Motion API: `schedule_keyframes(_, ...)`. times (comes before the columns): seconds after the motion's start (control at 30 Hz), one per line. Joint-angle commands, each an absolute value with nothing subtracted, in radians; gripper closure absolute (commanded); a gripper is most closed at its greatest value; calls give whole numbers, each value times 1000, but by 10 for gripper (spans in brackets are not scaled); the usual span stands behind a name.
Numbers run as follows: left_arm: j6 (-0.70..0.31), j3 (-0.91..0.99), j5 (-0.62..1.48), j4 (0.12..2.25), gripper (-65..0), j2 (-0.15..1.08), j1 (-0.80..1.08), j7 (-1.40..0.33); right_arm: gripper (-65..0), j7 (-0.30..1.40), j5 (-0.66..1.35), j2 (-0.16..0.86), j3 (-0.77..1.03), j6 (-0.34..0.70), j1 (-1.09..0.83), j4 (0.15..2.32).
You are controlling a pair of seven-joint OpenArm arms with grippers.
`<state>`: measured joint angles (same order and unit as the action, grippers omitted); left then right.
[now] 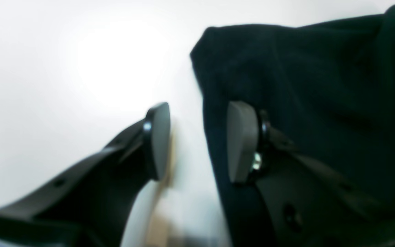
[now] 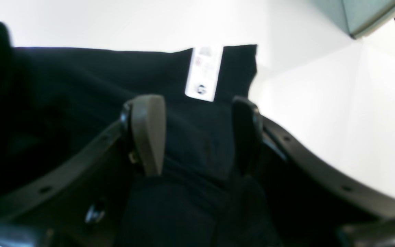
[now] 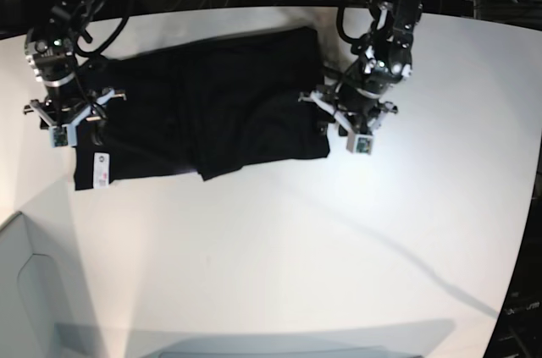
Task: Fold the T-shirt properly
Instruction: 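Release the folded end and press the fold edge with the left gripper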
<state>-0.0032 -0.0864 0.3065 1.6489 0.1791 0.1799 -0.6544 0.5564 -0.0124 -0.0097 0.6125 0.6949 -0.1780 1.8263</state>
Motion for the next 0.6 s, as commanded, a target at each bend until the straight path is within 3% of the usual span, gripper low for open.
schedule_keyframes(0.0, -5, -87, 308, 1650, -267, 179, 151, -636, -322, 538, -1, 13, 619, 698, -154, 1817)
schedule_keyframes(0.23, -5, -85, 308, 1598, -267, 154, 91, -636, -327, 538, -1, 38, 742, 698, -47, 1610)
schedule_keyframes(0.57, -5, -85, 308, 1598, -267, 154, 93, -636, -414, 538, 1, 120, 759, 698, 22, 1399)
